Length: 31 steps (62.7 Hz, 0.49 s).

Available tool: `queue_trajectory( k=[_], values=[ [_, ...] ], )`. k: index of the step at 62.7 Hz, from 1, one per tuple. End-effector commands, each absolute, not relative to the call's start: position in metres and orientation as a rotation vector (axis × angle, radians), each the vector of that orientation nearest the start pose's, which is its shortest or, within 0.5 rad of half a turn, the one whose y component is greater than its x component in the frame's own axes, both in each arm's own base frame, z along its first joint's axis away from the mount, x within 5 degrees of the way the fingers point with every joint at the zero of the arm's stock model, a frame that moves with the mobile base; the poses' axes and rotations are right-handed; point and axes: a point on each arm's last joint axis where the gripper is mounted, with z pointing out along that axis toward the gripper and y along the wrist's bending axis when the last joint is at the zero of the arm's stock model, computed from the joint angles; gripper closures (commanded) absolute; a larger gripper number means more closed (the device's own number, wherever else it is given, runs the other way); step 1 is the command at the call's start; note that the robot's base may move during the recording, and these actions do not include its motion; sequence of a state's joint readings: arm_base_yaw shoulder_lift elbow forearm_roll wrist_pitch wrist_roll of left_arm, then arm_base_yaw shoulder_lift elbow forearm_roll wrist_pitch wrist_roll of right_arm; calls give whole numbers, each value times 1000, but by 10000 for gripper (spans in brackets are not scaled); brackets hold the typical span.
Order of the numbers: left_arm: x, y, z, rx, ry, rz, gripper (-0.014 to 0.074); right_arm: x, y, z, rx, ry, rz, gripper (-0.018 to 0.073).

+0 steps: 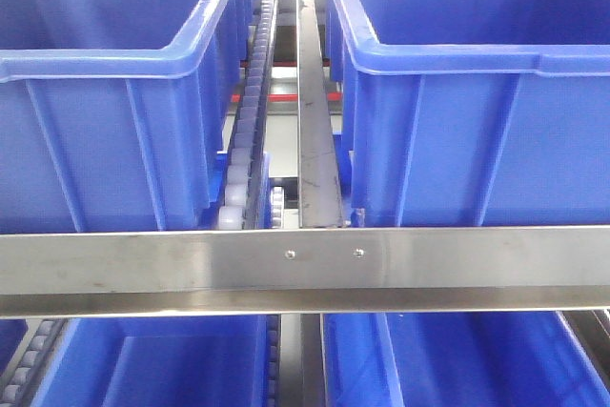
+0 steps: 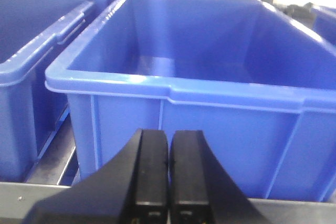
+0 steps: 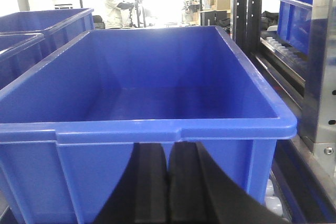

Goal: Pick and sort blue part to right shelf

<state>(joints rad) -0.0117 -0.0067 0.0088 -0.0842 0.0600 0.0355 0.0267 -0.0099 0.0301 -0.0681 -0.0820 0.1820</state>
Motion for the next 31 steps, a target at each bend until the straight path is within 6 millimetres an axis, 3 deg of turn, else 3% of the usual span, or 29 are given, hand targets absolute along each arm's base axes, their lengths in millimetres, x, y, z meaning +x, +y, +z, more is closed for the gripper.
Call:
queue_trajectory(
  k=[1, 31],
  values=[
    [55, -1, 206, -10, 1463, -56, 471, 51, 3, 226, 41, 1299, 123, 511],
    [55, -3, 208, 4, 1449, -73, 472, 51, 3, 226, 41, 1299, 123, 511]
  ],
)
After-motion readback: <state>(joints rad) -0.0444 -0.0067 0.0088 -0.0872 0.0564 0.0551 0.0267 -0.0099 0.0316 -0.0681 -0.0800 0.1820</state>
